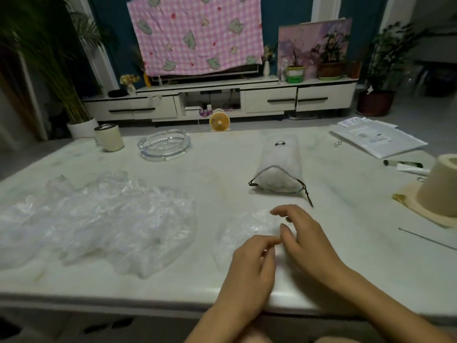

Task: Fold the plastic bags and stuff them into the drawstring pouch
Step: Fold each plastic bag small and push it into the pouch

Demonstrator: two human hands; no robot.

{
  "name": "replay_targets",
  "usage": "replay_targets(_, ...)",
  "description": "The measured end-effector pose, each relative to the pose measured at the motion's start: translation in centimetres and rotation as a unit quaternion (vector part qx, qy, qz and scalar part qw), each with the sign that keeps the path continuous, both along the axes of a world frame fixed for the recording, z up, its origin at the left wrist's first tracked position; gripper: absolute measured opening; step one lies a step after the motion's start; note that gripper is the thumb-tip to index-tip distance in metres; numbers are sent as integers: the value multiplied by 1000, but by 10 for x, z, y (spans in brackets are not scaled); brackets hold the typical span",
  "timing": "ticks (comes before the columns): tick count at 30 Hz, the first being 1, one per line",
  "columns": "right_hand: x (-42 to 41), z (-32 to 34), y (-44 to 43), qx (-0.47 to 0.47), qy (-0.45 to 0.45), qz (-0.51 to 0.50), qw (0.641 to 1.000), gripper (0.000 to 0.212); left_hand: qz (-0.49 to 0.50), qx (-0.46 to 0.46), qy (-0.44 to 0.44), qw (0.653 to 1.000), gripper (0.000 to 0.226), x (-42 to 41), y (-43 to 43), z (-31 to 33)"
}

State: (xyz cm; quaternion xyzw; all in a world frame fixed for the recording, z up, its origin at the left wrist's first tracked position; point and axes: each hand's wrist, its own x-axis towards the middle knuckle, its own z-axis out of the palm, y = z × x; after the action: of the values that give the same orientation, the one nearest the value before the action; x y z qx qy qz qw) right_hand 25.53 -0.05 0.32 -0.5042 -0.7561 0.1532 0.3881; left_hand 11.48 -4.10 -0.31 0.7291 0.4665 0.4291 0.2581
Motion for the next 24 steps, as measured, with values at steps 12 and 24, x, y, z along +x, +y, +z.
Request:
replay_targets(12, 15, -21, 11, -123, -337, 36, 933, 101, 61, -73, 413, 906, 65, -16, 39, -21)
replay_targets(24, 47, -6, -25, -4, -29, 69, 997, 36, 1, 140, 217, 966, 42, -44, 9, -20)
